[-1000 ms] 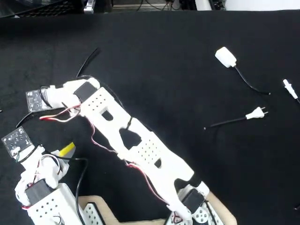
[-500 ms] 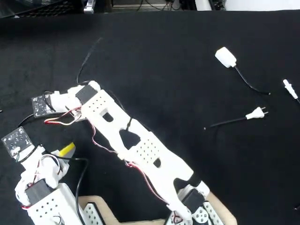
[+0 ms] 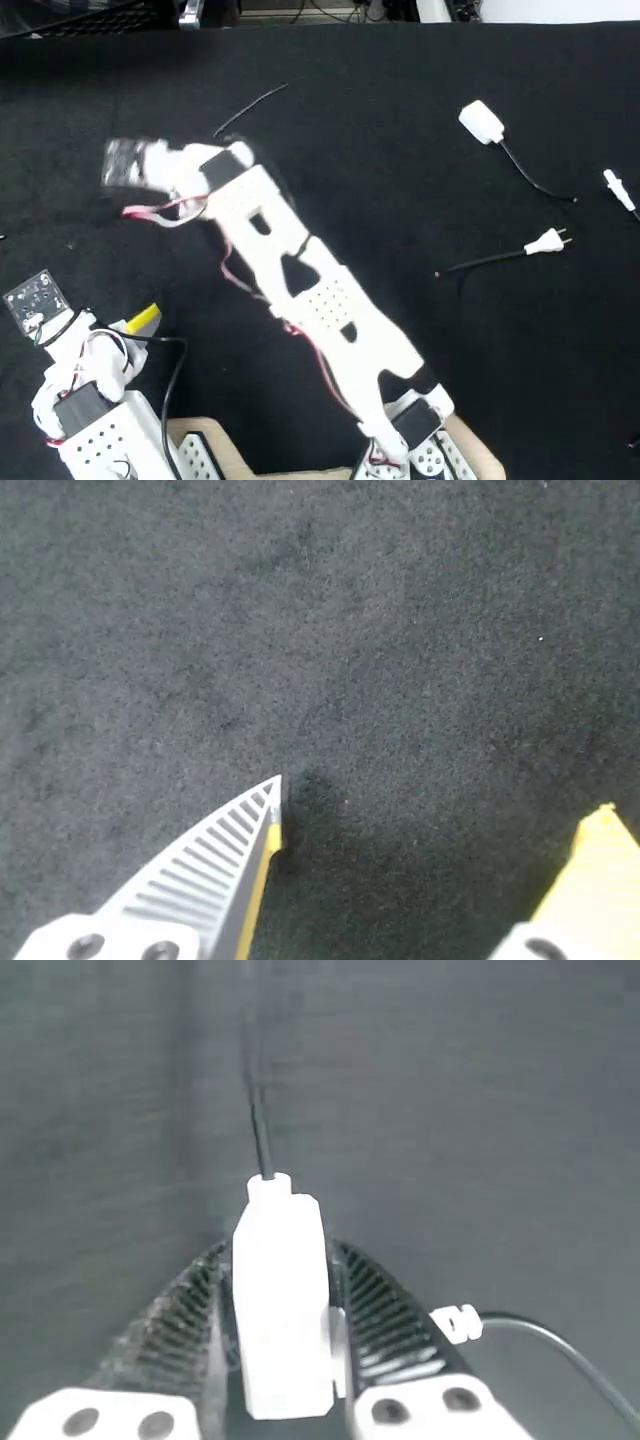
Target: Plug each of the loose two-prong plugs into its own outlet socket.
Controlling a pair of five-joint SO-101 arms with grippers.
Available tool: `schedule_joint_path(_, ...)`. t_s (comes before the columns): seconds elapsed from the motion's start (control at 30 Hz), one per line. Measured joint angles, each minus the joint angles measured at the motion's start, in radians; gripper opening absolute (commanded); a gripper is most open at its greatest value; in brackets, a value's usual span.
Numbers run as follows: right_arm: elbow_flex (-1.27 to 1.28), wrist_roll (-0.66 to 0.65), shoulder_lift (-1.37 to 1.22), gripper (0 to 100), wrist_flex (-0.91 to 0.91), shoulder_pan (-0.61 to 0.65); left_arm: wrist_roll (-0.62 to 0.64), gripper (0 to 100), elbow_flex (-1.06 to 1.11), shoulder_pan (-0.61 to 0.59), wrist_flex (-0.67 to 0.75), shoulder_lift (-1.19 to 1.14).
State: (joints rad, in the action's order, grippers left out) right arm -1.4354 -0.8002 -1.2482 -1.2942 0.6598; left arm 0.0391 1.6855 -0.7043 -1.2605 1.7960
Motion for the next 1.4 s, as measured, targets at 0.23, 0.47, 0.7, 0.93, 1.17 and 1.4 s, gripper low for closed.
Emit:
schedule_joint_path(0.23, -0.026, 0.094, -0.006, 1.2, 0.256, -0.080, 0.000, 43, 0.000, 0.000, 0.000, 0.000)
schedule_joint_path(0.47, -0.026, 0.117, -0.164, 1.2, 0.766, -0.141, 0.000, 43, 0.000, 0.000, 0.000, 0.000)
schedule_joint_path(0.7, -0.026, 0.071, -0.358, 1.6, 1.134, -0.146, 0.000, 43, 0.000, 0.000, 0.000, 0.005)
schedule_joint_path(0.93, -0.146, 0.026, -0.384, 12.6, 1.019, -0.146, 0.000, 43, 0.000, 0.000, 0.000, 0.002)
schedule_joint_path(1.17, -0.175, 0.020, -0.384, 15.9, 0.934, -0.146, 0.000, 43, 0.000, 0.002, 0.000, 0.002)
schedule_joint_path(1.4, -0.181, 0.020, -0.384, 16.0, 0.930, -0.146, 0.000, 43, 0.002, 0.002, 0.000, 0.000)
